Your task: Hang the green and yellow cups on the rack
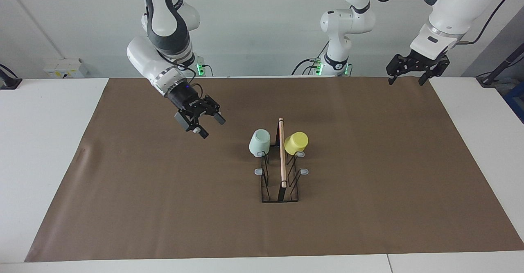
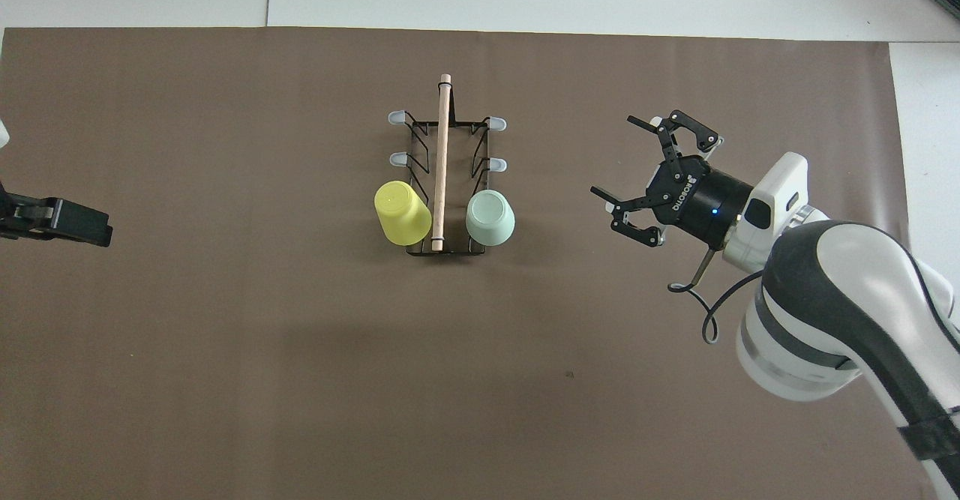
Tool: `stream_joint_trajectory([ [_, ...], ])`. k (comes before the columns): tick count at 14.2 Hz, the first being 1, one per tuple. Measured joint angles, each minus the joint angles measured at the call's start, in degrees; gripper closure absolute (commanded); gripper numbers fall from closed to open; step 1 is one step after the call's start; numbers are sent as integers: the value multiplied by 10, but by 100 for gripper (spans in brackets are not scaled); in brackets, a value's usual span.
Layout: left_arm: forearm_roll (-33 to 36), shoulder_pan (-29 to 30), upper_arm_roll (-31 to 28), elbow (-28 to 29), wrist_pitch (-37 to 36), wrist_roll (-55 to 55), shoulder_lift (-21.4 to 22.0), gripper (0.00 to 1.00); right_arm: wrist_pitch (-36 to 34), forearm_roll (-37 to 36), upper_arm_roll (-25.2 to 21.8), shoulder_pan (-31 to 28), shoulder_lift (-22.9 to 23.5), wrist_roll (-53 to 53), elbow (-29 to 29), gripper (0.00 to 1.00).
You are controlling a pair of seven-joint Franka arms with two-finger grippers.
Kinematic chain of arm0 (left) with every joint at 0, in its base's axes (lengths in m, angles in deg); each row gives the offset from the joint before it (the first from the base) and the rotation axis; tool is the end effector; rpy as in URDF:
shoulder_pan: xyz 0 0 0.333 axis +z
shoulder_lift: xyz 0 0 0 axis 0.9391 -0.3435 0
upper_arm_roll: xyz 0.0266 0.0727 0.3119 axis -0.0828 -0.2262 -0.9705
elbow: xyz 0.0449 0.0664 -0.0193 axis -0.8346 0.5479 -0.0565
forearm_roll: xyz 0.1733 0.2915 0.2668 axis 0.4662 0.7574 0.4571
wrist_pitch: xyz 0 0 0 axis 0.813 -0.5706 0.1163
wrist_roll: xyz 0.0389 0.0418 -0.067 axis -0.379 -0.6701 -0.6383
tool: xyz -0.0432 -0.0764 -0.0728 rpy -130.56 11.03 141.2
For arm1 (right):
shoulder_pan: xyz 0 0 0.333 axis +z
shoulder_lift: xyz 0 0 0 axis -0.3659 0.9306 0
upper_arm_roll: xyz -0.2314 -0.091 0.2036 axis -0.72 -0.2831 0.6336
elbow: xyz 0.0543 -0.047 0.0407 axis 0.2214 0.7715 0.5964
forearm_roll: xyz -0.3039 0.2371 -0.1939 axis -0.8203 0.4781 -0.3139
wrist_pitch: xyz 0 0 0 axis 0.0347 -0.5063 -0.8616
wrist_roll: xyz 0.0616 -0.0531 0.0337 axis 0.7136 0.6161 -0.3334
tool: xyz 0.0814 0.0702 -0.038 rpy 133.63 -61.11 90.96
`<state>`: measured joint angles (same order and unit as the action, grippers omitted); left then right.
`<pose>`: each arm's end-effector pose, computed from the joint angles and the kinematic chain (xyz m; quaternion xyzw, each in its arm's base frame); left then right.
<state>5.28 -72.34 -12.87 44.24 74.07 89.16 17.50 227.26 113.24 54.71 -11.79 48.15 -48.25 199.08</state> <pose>0.5665 -0.0283 0.6236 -0.9971 0.0693 0.0281 0.0123 0.5813 0.1301 0.4334 -0.6502 -0.5576 -0.5082 0.0896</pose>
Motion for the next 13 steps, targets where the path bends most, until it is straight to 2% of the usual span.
stream_joint_trajectory([
  [5,-1,18,15,0,0,0,0,0,-185,-235,-3,-122,5,109,-58,0],
  [8,-1,19,21,-1,0,0,-7,0,-249,-370,-2,-130,11,248,-114,0],
  [13,-2,20,22,-1,0,0,-6,0,-335,-521,4,-124,15,471,-170,0],
])
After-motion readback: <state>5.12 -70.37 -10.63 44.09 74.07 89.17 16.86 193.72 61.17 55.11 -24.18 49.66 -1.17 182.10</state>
